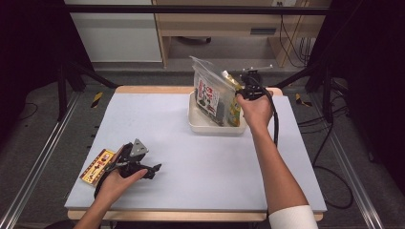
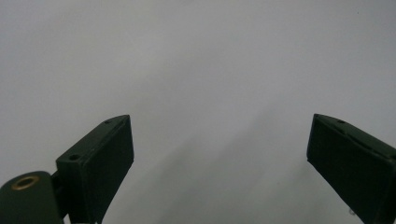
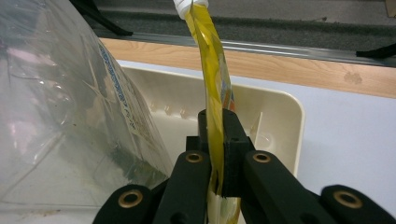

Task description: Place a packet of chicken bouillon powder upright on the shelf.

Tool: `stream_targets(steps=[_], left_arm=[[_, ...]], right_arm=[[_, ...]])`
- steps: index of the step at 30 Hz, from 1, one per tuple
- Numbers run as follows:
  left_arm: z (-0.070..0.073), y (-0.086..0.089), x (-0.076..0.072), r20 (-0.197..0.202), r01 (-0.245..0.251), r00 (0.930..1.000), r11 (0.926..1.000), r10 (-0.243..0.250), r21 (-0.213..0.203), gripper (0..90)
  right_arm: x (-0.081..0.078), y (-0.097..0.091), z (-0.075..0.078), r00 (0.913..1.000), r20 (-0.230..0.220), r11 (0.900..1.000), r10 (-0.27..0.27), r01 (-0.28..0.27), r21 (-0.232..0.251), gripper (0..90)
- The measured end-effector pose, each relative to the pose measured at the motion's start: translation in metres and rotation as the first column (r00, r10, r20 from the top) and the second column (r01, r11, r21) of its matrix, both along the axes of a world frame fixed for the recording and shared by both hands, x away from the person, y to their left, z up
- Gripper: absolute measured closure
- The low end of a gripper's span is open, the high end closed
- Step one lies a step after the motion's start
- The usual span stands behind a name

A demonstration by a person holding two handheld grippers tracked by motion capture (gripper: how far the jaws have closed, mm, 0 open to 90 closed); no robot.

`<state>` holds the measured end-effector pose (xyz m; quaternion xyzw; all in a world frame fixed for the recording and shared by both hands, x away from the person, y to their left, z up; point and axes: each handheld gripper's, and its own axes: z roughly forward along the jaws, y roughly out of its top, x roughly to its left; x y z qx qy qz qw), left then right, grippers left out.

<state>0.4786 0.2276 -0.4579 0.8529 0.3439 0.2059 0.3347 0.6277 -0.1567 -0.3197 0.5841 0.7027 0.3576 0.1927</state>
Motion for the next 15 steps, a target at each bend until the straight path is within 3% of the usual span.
stream_targets(steps=[3,7,10,15], left_arm=[[0.0,0.0,0.0,0.0,-0.001,1.0,1.0,0.001,0.002,7.2],[0.0,0.001,0.0,0.0,0.0,1.0,1.0,0.0,0.0,7.2],[0.001,0.001,0.0,0.003,-0.003,1.0,1.0,0.003,0.0,7.2],[0.001,0.003,0.0,0.007,-0.004,1.0,1.0,0.004,0.003,7.2]], right_arm=[[-0.001,0.001,0.0,0.9999,0.007,0.9999,0.008,-0.008,-0.009,87.5],[-0.005,0.0,0.0,0.9983,0.042,0.9991,0.041,-0.041,0.0,73.7],[-0.014,-0.004,0.003,0.9947,0.085,0.9981,0.058,-0.055,-0.029,68.2],[-0.033,-0.015,0.007,0.9837,0.163,0.9969,0.077,-0.074,-0.027,60.3]])
